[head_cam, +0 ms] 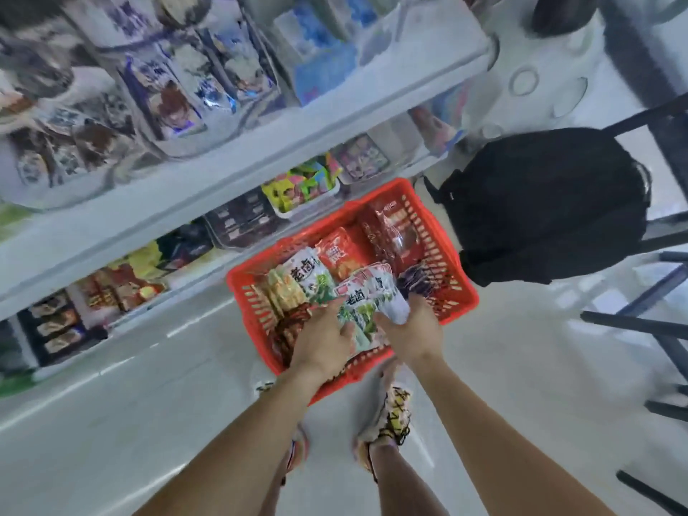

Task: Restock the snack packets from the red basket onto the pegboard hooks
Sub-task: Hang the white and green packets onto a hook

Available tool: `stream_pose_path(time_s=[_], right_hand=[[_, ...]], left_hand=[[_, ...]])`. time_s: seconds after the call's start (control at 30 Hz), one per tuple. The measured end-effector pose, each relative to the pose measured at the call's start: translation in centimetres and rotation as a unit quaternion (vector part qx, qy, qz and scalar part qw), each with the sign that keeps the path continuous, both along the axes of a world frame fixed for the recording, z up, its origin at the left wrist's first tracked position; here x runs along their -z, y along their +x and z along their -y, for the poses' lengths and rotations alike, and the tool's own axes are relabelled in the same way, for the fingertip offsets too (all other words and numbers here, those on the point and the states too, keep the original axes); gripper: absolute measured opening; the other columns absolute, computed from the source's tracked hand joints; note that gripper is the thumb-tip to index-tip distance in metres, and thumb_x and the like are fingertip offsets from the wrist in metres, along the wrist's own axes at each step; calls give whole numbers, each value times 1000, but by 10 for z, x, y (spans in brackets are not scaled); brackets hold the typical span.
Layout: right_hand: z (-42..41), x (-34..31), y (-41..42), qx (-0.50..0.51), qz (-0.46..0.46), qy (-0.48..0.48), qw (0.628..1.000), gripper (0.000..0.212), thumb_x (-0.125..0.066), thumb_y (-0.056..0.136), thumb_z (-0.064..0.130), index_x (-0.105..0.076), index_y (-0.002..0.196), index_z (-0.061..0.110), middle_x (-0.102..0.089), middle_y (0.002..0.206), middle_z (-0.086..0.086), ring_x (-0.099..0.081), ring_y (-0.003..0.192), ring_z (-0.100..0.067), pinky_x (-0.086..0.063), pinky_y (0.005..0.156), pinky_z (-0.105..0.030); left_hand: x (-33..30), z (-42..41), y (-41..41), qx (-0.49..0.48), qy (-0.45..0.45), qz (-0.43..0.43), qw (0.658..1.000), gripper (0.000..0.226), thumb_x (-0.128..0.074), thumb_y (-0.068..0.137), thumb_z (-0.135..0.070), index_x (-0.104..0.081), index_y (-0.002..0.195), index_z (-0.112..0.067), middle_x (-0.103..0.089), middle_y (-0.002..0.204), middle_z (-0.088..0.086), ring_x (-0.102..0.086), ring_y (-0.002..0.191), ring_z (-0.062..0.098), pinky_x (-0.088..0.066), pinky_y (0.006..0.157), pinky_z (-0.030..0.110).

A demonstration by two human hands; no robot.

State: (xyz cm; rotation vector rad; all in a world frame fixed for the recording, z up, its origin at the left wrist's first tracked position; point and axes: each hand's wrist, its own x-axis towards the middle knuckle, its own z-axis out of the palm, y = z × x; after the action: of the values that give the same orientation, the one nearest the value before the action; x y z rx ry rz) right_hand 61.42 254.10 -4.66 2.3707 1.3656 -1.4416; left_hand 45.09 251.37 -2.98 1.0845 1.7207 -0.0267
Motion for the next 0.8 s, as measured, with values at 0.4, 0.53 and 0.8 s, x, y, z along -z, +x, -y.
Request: stream_pose_path(time_s=[0.4, 0.53, 0.8], right_hand=[[-29, 140, 0, -103, 38, -12, 994, 106, -84, 68, 68, -40, 145, 9, -41, 144, -13, -37, 138, -33, -39, 114, -45], [-19, 137, -9, -135, 47, 59, 988, 90, -85, 68, 63, -45, 128, 10, -48, 128, -11, -45, 125, -31, -44, 103, -42], [-13, 135, -26, -167, 28, 58, 984, 71, -78, 78, 60, -33, 115, 20, -63, 100, 0, -67, 98, -31, -55, 77, -41]], left_hand=[[125, 4, 40, -33, -55, 9, 998, 90, -51, 98, 9, 1, 168, -13, 8, 171, 20, -24, 157, 41, -33, 121, 37], [125, 9, 43, -34, -51, 3, 998, 94, -63, 98, -1, 1, 167, -10, 2, 168, 21, -35, 151, 40, -38, 116, 34], [124, 15, 41, -51, -36, 1, 998, 97, -68, 97, -9, -1, 167, -13, -7, 167, 19, -42, 146, 39, -44, 116, 39]])
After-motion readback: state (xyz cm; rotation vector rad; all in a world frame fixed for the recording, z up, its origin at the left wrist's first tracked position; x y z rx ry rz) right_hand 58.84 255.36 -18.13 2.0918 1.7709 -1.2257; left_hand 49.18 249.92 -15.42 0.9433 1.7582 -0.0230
